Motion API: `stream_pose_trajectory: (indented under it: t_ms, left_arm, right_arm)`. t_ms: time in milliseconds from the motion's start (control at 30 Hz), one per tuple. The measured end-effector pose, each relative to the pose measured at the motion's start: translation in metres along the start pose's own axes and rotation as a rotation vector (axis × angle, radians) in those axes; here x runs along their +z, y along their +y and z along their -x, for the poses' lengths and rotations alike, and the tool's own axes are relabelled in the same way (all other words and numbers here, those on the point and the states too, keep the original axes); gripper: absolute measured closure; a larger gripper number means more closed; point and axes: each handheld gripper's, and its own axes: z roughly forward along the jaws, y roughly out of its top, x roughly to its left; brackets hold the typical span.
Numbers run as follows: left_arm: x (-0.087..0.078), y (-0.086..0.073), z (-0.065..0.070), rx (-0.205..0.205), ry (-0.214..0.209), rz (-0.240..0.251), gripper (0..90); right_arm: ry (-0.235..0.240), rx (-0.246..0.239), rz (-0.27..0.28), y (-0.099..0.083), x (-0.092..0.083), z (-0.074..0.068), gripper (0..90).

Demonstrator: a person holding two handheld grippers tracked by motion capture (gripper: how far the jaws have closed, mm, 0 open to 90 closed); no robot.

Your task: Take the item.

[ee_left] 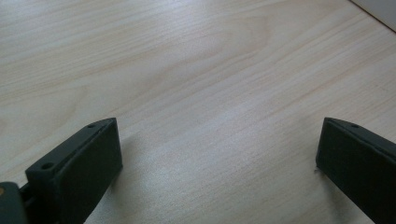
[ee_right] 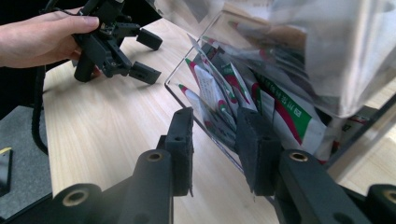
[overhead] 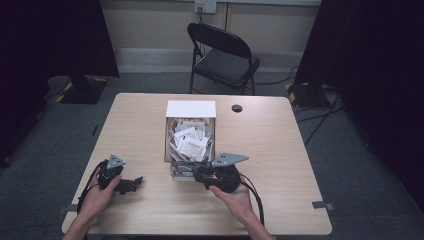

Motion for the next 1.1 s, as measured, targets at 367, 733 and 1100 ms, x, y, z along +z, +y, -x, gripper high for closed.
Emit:
stream_pose_trajectory:
  t_ms: [367, 733, 1100]
  left_arm:
    - [0.000, 0.000, 0.000, 0.003, 0.001, -0.002, 0.0]
    - [0.000, 0.000, 0.000, 0.003, 0.000, -0.002, 0.0]
    - [0.000, 0.000, 0.000, 0.003, 0.000, -0.002, 0.0]
  right_arm:
    - [-0.015, -0.002, 0.000, 0.000, 0.000, 0.004, 80.3]
    - [-0.001, 0.002, 0.007, 0.000, -0.004, 0.003, 90.0]
    - [0.010, 0.007, 0.030, 0.005, -0.013, 0.002, 90.0]
